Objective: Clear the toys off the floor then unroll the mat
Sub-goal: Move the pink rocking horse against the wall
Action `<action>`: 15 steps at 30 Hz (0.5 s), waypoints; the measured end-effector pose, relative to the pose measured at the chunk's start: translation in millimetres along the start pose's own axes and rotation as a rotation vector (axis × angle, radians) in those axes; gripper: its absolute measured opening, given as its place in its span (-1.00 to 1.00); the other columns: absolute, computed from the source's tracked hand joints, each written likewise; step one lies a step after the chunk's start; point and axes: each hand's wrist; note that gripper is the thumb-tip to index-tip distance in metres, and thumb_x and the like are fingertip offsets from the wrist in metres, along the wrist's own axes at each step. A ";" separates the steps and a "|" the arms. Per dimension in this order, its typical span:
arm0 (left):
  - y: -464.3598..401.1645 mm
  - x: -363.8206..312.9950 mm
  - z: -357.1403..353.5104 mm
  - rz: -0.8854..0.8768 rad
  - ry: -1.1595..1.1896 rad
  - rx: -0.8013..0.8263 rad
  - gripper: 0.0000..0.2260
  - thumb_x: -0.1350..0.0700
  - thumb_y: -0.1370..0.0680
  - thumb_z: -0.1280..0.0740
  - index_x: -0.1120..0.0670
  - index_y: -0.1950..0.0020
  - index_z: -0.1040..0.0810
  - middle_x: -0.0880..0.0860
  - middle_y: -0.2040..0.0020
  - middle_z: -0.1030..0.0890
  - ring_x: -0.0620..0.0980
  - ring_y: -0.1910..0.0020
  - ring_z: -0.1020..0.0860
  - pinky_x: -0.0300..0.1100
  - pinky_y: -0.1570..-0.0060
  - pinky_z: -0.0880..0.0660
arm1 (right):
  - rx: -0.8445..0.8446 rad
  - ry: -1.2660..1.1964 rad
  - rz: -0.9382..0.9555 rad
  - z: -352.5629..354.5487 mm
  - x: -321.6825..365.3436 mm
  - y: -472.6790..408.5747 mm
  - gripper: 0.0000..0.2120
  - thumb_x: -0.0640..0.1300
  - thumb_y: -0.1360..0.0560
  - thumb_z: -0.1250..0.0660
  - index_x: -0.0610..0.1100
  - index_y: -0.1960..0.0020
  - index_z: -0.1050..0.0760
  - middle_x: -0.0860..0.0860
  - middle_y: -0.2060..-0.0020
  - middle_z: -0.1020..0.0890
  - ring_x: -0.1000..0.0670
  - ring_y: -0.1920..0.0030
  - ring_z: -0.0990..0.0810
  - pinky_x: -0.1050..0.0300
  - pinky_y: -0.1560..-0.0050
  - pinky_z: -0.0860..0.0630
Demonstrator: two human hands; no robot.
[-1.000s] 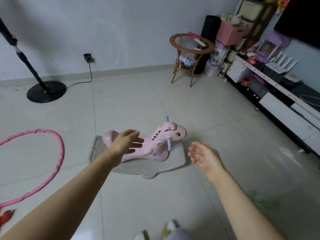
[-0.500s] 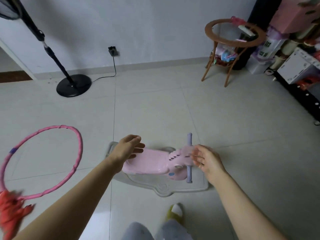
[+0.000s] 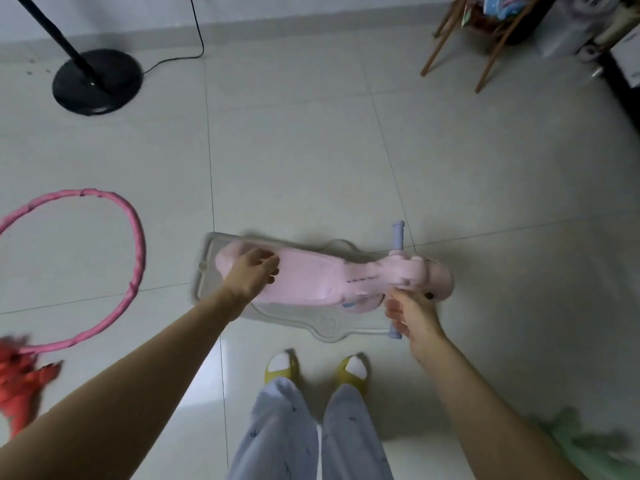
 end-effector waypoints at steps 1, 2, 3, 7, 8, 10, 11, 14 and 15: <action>-10.5 7.7 -1.3 0.001 -0.043 0.002 -0.83 0.17 -0.59 -0.19 0.19 -0.12 -0.48 0.17 0.02 -0.55 0.11 0.08 -0.51 -0.16 0.14 -0.45 | -0.030 0.024 0.007 -2.4 -7.3 -7.3 -0.90 -0.15 -0.51 -0.25 -0.13 0.17 -0.46 -0.02 0.37 -0.47 0.02 0.34 -0.37 0.18 0.32 -0.26; -20.0 14.3 -2.0 0.001 -0.092 -0.002 -0.79 0.16 -0.58 -0.20 0.20 -0.16 -0.48 0.17 -0.01 -0.56 0.13 0.04 -0.53 -0.12 0.04 -0.46 | -0.062 0.048 0.018 -4.5 -12.3 -13.1 -0.93 -0.16 -0.51 -0.25 -0.13 0.14 -0.44 -0.01 0.35 -0.46 0.02 0.35 -0.37 0.19 0.33 -0.29; -28.7 20.0 -2.0 -0.002 -0.153 -0.009 -0.75 0.14 -0.57 -0.21 0.21 -0.21 -0.48 0.17 -0.06 -0.57 0.15 -0.02 -0.54 -0.13 -0.04 -0.45 | -0.094 0.073 0.028 -6.0 -17.1 -18.0 -0.92 -0.17 -0.51 -0.25 -0.12 0.16 -0.43 0.00 0.34 -0.46 0.03 0.36 -0.37 0.19 0.35 -0.31; -66.1 48.1 -1.6 -0.007 -0.400 -0.034 -0.68 0.11 -0.57 -0.21 0.18 -0.30 -0.46 0.18 -0.23 -0.54 0.16 -0.17 -0.51 -0.20 -0.03 -0.36 | -0.219 0.153 0.012 -10.0 -44.1 -45.1 -0.81 -0.17 -0.49 -0.28 -0.17 0.25 -0.32 -0.09 0.33 -0.44 -0.08 0.32 -0.41 0.03 0.23 -0.47; -74.6 56.1 -1.1 -0.007 -0.439 -0.037 -0.67 0.11 -0.57 -0.22 0.18 -0.31 -0.45 0.22 -0.25 -0.52 0.18 -0.20 -0.49 -0.16 -0.08 -0.37 | -0.221 0.185 0.004 -11.5 -50.3 -50.7 -0.84 -0.15 -0.48 -0.30 -0.19 0.15 -0.33 -0.11 0.22 -0.45 -0.10 0.21 -0.45 -0.07 0.08 -0.52; -92.5 70.4 0.1 0.000 -0.519 -0.053 -0.65 0.10 -0.56 -0.23 0.16 -0.33 -0.44 0.26 -0.30 -0.44 0.24 -0.26 -0.40 -0.05 -0.19 -0.35 | -0.223 0.255 -0.016 -14.1 -59.6 -64.2 -0.77 -0.13 -0.47 -0.32 -0.16 -0.06 -0.34 -0.11 0.06 -0.40 -0.11 0.06 -0.44 -0.16 -0.12 -0.50; -103.1 79.7 1.3 0.006 -0.562 -0.063 -0.64 0.09 -0.56 -0.24 0.15 -0.34 -0.43 0.26 -0.33 -0.40 0.25 -0.30 -0.35 -0.01 -0.24 -0.31 | -0.232 0.271 -0.026 -16.9 -66.2 -73.7 -0.71 -0.13 -0.47 -0.33 -0.18 -0.13 -0.35 -0.12 0.04 -0.39 -0.12 0.04 -0.44 -0.17 -0.14 -0.49; -123.8 95.9 5.6 -0.027 -0.622 -0.116 -0.57 0.07 -0.54 -0.29 0.14 -0.38 -0.37 0.25 -0.43 -0.26 0.23 -0.41 -0.19 -0.01 -0.37 -0.14 | -0.252 0.275 -0.014 -19.2 -70.8 -90.2 -0.71 -0.14 -0.45 -0.34 -0.27 -0.08 -0.38 -0.14 0.06 -0.44 -0.11 0.09 -0.45 -0.10 -0.03 -0.49; -131.5 100.7 6.9 -0.024 -0.618 -0.143 -0.53 0.06 -0.53 -0.31 0.12 -0.41 -0.34 0.25 -0.45 -0.21 0.22 -0.43 -0.15 0.00 -0.39 -0.10 | -0.267 0.280 -0.010 -20.7 -73.6 -97.4 -0.67 -0.14 -0.44 -0.34 -0.29 -0.11 -0.40 -0.13 0.05 -0.46 -0.10 0.08 -0.45 -0.10 -0.03 -0.49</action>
Point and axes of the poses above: each hand's wrist, its own y-axis away from the middle knuckle, its own z-axis out of the back of the hand, x = y × z
